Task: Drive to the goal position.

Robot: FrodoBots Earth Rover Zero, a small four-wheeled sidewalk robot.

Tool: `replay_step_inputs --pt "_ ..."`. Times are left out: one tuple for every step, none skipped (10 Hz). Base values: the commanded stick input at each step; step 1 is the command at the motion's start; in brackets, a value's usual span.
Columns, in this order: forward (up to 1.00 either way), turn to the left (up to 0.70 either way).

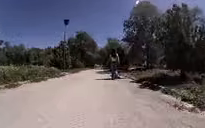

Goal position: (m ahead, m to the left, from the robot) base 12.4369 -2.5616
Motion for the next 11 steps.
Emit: replay_step_inputs --pt "0.7 0.01" --pt "0.7 0.01" --pt "0.7 0.01" --pt "0.7 0.01" --pt "0.7 0.01" --pt "0.7 0.05" --pt "0.7 0.18" --pt "0.7 0.24" --pt "0.7 0.13" --pt "0.7 0.01" --pt "0.7 0.01"
